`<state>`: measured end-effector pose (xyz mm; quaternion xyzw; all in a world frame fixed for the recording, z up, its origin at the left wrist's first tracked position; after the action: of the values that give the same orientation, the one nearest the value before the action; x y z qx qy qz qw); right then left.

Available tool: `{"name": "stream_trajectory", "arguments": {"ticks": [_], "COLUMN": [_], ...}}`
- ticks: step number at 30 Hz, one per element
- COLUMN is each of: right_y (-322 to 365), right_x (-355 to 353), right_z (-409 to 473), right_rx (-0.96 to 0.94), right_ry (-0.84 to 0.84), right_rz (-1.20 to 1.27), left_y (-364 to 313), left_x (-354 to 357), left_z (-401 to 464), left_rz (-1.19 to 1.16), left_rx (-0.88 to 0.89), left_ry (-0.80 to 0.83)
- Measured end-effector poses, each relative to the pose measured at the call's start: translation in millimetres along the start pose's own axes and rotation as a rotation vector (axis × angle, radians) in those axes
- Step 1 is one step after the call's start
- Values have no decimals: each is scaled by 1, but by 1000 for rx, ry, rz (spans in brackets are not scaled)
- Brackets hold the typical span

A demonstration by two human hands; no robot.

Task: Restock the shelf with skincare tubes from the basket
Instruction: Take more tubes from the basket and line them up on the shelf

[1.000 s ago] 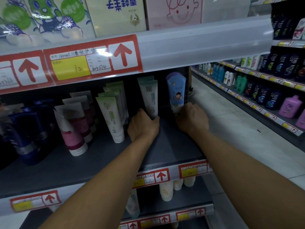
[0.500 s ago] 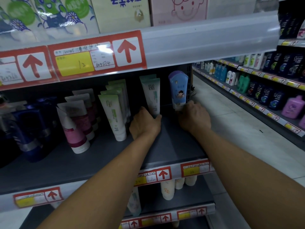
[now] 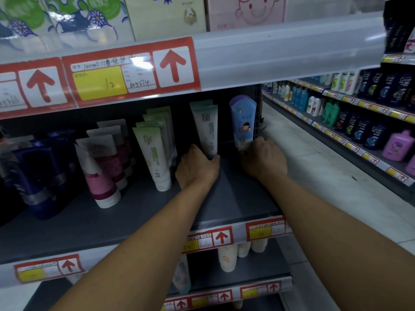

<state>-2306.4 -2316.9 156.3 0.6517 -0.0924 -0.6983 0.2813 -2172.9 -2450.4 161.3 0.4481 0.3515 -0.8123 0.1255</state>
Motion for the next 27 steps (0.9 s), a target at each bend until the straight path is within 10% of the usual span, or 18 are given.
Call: {"name": "stream_trajectory", "arguments": {"ticks": [15, 27], "right_y": [-2, -15], "right_x": [-6, -25], "right_z": [-5, -75], "right_rx": [-16, -249], "right_ry": [62, 218], "right_rz": [74, -152], "left_y": [1, -26], "left_x": [-7, -32], "left_z": [-8, -67], "left_rz": [-112, -13], "left_rx": [-14, 375], "left_ry": [-63, 207]}}
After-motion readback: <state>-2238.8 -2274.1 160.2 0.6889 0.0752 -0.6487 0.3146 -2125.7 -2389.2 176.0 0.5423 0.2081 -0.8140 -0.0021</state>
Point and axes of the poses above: each hand's wrist, its own z-axis towards the middle knuckle, its own x-axis out of the palm, y = z × x, the point moved 6 cm from there along z, towards the middle knuckle, and after that the axes turned 14 degrees about x, right-handed, at the moved point
